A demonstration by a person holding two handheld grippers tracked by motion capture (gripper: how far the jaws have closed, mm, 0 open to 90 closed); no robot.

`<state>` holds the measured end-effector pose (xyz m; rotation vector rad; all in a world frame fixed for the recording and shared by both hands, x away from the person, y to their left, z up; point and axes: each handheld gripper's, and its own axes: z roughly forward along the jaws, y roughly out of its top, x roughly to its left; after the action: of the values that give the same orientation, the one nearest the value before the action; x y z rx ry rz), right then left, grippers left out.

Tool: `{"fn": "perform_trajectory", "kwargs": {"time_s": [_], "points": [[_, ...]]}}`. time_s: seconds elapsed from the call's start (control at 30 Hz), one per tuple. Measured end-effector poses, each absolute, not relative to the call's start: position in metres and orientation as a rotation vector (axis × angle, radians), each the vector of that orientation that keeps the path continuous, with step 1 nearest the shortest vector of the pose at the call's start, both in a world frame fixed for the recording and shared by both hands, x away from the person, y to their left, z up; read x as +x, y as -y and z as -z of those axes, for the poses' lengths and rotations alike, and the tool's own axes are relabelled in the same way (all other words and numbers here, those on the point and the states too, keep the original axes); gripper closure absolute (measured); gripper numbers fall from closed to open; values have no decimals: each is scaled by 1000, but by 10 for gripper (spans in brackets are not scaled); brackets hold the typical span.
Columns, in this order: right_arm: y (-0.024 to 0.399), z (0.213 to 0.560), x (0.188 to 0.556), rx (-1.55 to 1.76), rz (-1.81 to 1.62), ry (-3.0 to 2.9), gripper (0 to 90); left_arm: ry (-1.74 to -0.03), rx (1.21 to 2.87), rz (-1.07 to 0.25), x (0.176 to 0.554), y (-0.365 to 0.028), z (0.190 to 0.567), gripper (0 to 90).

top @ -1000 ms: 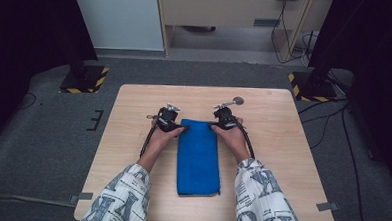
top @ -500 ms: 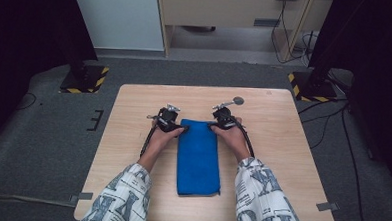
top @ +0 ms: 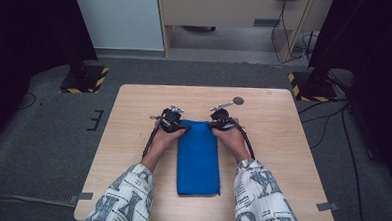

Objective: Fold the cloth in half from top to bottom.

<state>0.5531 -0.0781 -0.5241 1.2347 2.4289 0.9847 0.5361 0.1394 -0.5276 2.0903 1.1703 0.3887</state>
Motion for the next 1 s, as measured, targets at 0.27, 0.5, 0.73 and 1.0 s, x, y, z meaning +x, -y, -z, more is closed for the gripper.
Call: {"fn": "perform_trajectory", "kwargs": {"time_s": [0.27,0.5,0.73,1.0], "points": [[79,520,543,1237,-1040,-2407,862,-1179,2107,-356,534,-133,524,758],[81,505,532,1199,-1091,-2380,863,-1147,2089,-366,528,-128,512,843],[89,477,513,1187,-1180,-2307,863,-1086,2046,-419,506,-125,480,843],[95,463,502,1184,-1228,-2254,863,-1055,2014,-467,497,-133,454,843]]}}
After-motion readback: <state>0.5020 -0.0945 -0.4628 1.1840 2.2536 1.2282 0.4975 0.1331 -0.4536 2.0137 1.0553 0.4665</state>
